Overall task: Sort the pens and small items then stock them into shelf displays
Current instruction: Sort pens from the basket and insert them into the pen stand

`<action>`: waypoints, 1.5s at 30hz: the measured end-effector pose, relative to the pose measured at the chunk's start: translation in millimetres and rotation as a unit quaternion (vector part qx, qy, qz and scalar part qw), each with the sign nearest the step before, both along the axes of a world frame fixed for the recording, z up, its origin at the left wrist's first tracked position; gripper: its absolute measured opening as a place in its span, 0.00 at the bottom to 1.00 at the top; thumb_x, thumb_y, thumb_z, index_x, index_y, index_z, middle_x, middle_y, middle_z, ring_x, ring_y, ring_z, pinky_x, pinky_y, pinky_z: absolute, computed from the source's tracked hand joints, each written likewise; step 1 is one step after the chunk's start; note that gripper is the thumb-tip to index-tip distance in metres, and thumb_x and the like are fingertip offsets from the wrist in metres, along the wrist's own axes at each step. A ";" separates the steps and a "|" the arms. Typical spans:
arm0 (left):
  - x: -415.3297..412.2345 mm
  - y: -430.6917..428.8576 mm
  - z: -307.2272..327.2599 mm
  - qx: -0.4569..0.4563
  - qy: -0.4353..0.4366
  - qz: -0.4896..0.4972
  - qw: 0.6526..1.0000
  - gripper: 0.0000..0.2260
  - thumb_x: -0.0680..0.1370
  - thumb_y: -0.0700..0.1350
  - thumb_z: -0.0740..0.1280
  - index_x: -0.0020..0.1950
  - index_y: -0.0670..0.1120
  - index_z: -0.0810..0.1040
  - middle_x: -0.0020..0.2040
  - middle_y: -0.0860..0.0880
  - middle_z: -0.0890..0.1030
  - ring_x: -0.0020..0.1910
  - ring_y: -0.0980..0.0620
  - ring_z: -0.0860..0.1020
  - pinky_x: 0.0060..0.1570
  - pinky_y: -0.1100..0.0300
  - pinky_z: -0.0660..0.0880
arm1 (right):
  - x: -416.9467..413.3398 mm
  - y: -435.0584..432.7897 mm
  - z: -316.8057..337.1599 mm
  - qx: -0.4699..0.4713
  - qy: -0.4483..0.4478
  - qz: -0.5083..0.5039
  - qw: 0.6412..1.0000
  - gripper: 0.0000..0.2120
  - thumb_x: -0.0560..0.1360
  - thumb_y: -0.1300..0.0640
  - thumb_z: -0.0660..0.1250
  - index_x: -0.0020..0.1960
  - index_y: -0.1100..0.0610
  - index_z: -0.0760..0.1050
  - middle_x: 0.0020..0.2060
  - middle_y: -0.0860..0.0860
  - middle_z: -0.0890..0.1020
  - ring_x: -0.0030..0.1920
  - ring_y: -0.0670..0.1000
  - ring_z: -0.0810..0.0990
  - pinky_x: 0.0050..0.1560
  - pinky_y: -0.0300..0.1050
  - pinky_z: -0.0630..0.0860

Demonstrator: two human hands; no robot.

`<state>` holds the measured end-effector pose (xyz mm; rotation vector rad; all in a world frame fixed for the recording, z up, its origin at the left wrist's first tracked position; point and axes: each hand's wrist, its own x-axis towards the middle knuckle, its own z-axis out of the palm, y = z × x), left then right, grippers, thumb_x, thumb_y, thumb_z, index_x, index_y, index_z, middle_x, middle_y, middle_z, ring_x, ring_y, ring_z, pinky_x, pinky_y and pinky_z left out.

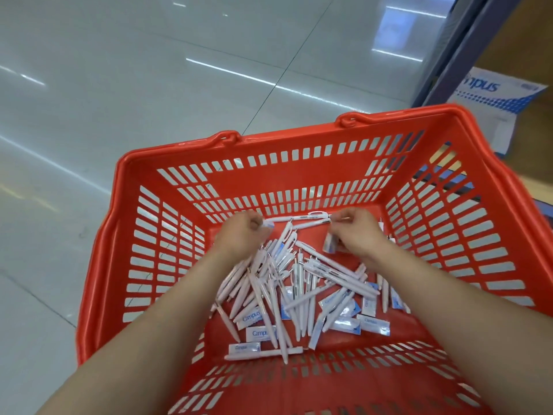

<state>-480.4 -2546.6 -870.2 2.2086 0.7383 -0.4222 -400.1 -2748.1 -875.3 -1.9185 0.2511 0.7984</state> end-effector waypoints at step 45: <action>-23.1 -62.2 12.2 -0.096 -0.095 0.054 0.989 0.09 0.70 0.46 0.76 0.45 0.43 0.81 0.41 0.49 0.82 0.39 0.54 0.80 0.42 0.61 0.77 | -30.1 -39.7 21.4 0.295 0.236 -0.121 0.918 0.18 0.76 0.67 0.64 0.65 0.56 0.73 0.46 0.55 0.81 0.51 0.54 0.81 0.56 0.59 0.76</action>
